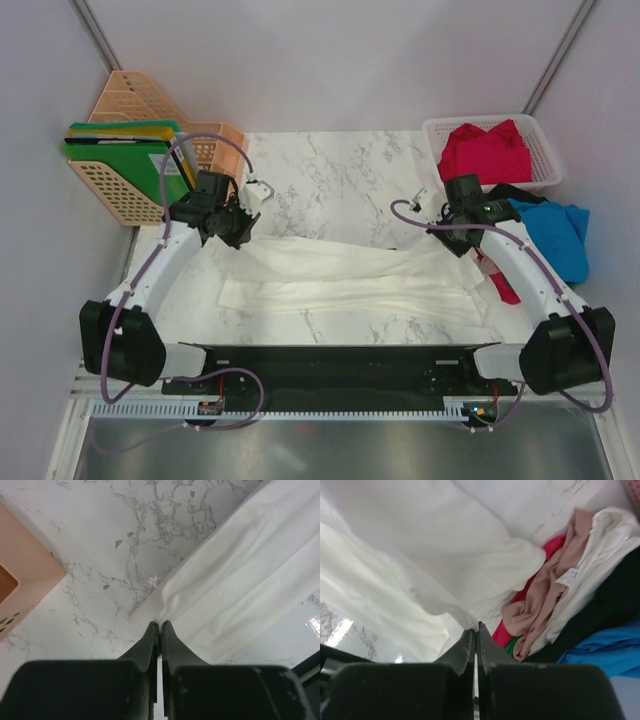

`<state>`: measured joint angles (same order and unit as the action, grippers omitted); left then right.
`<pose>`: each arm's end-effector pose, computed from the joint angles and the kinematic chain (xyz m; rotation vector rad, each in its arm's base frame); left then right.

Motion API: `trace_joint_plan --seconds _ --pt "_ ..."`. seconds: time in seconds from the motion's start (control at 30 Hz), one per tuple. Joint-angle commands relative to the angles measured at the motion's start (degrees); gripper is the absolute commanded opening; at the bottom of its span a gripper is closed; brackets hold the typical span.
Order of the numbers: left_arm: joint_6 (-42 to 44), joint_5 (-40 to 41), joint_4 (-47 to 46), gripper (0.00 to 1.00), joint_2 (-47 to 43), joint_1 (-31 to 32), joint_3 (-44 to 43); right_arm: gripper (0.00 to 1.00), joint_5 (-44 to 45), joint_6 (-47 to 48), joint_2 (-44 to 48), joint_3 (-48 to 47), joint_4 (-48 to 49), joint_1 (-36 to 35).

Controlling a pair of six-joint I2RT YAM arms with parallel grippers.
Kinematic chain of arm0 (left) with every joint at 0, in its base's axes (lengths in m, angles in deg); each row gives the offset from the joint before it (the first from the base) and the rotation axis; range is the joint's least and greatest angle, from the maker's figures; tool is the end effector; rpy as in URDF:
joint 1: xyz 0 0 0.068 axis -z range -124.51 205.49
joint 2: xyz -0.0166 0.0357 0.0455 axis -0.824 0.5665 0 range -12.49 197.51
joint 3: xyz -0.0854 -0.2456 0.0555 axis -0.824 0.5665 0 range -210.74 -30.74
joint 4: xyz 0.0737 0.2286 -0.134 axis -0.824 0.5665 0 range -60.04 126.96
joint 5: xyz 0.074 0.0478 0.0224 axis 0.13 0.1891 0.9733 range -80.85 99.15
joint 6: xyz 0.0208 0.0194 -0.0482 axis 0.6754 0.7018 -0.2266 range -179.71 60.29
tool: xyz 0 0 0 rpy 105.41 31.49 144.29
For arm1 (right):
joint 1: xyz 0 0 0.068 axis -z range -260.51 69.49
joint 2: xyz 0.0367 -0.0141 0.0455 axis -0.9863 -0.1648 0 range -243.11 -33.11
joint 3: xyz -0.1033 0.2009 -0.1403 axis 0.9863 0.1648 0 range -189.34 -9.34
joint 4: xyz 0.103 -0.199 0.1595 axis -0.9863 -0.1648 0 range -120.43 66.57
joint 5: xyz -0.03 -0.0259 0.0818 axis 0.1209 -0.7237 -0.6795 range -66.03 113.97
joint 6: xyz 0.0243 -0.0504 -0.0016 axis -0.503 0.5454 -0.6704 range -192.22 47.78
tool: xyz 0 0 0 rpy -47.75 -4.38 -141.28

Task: Fold and stack the t-shirts
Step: Grap the side of the flattened tshirt furthest away from the robot with both arms

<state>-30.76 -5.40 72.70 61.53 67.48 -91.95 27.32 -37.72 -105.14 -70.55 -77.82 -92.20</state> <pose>0.2704 -0.0673 0.2695 0.9688 2.3117 -0.2016 0.2492 0.0492 0.2659 -1.0516 2.5109 -0.1963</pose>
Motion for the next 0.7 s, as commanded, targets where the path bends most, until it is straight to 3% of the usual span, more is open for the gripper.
trace_joint_plan --seconds 0.0,0.33,0.67 --pt "1.5 1.3 -5.5 0.02 4.6 -0.1 -5.4 0.0 3.3 1.5 -4.9 -7.1 6.9 0.0" --pt "2.3 1.9 -8.2 0.02 19.7 -0.4 -19.6 0.0 3.5 -2.2 -21.4 -16.5 15.6 0.2" --pt "2.4 2.6 -10.4 0.02 27.6 -0.6 -26.8 0.0 4.8 -1.9 -28.9 -26.3 17.6 1.6"
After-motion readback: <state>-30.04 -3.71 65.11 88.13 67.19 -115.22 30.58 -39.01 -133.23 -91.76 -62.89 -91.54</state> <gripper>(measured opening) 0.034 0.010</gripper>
